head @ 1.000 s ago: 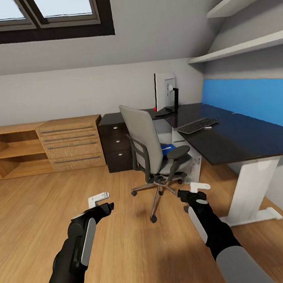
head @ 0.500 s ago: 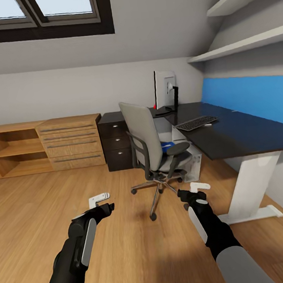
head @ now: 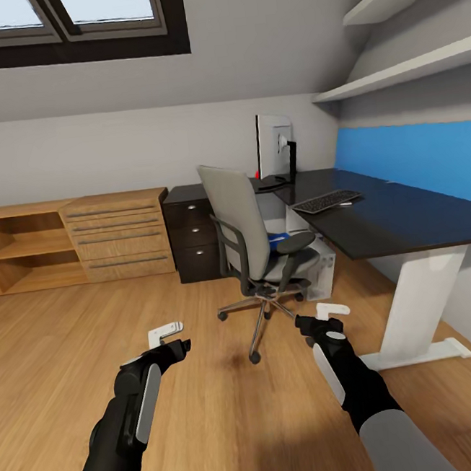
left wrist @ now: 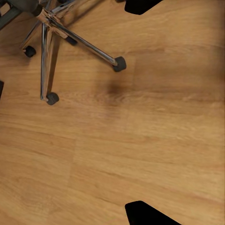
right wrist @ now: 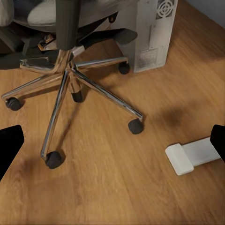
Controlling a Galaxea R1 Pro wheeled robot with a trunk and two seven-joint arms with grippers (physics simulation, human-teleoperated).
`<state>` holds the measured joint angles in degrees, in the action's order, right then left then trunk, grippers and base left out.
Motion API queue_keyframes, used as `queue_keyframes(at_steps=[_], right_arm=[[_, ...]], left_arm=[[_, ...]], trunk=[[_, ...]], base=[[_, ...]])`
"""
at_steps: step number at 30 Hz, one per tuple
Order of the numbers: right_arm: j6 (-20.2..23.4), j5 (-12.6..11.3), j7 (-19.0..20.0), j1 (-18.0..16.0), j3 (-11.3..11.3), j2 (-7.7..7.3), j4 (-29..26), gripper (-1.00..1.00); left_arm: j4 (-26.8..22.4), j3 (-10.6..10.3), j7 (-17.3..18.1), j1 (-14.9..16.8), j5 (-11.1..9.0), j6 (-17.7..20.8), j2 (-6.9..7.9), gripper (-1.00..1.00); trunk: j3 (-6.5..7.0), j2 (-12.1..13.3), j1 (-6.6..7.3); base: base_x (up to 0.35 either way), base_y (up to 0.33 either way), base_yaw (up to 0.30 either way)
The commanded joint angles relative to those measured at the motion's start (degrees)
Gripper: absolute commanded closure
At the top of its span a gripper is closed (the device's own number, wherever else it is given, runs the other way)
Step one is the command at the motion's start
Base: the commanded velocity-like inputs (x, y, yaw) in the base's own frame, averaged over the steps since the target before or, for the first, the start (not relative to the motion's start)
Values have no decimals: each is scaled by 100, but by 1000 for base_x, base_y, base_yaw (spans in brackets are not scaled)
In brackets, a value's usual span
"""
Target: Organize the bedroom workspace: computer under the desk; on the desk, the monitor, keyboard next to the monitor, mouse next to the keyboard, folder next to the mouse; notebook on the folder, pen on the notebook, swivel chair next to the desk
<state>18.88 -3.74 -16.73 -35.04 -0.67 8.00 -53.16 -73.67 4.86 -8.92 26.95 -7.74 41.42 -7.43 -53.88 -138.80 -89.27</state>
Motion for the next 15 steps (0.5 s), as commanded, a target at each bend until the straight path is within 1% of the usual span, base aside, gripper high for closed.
queue_keyframes(at_steps=[1, 6, 12, 15], right_arm=[[21, -39, -23, -2, -3, 2, -9, -100], [20, -39, -23, -2, -8, 1, -10, -100], [15, -39, -23, 5, -11, 1, -10, -100], [12, -39, -23, 6, -12, 0, -10, -100]], left_arm=[[-5, 7, -40, 3, -61, 24, -4, -100], [152, 12, -40, 3, -64, 18, 12, -100], [306, 15, -35, 3, -61, 3, 34, -100], [321, 15, -35, 3, -61, -5, 39, -100]], trunk=[[-6, -3, 1], [-2, -3, 1], [40, -3, 1], [67, -3, 1]], base=[[0, 0, 0], [0, 0, 0], [3, 0, 0], [104, -60, 0]])
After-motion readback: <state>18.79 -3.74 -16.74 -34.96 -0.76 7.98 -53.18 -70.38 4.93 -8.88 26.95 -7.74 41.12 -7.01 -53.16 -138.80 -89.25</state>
